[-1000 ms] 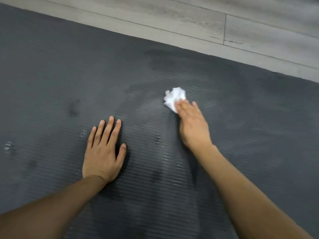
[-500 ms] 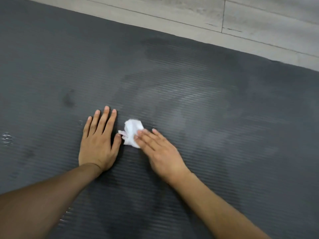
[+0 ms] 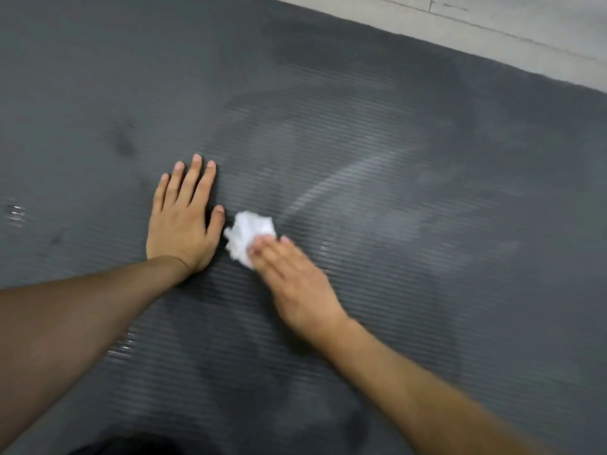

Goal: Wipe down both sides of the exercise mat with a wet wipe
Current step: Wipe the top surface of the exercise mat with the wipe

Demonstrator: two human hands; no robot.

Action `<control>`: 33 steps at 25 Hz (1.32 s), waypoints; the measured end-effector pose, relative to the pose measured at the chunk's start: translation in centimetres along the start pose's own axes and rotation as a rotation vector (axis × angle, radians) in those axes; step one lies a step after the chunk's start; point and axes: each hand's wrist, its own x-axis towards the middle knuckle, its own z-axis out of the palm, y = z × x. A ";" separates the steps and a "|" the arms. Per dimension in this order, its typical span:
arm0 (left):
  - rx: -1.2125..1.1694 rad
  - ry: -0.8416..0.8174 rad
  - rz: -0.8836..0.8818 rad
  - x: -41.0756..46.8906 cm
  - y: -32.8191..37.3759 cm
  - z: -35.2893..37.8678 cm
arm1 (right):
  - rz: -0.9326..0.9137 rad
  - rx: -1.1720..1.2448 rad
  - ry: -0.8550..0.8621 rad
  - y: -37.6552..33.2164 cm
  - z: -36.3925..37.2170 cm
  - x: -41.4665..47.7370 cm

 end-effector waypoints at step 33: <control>0.266 -0.822 0.498 -4.5 0.8 -8.2 | 0.650 -0.023 0.263 1.4 -1.6 -2.9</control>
